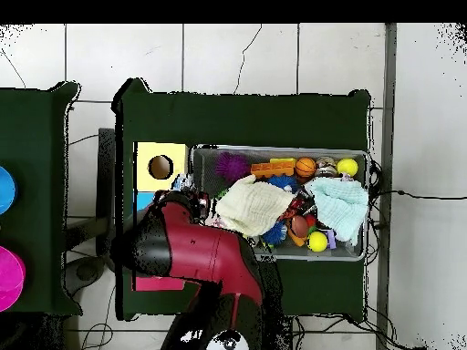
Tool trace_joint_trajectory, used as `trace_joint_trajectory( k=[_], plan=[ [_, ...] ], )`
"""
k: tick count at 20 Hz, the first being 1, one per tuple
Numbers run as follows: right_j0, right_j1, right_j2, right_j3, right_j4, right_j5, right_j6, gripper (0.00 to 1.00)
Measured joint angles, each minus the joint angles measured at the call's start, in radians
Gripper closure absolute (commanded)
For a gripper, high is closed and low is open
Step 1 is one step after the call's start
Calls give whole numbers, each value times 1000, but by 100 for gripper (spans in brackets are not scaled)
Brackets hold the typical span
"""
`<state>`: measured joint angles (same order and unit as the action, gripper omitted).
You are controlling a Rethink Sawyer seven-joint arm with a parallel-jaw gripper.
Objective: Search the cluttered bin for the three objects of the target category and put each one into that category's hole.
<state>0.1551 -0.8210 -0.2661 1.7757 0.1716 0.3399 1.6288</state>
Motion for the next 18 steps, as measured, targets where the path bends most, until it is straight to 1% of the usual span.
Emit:
trace_joint_trajectory(
  k=[3,6,11,18],
  plan=[
    [11,9,-1,3,6,-11,18,100],
    [15,21,-1,12,7,-43,34,100],
    [21,51,-11,20,7,-84,35,100],
    [34,60,-25,62,8,-87,35,100]
  ],
)
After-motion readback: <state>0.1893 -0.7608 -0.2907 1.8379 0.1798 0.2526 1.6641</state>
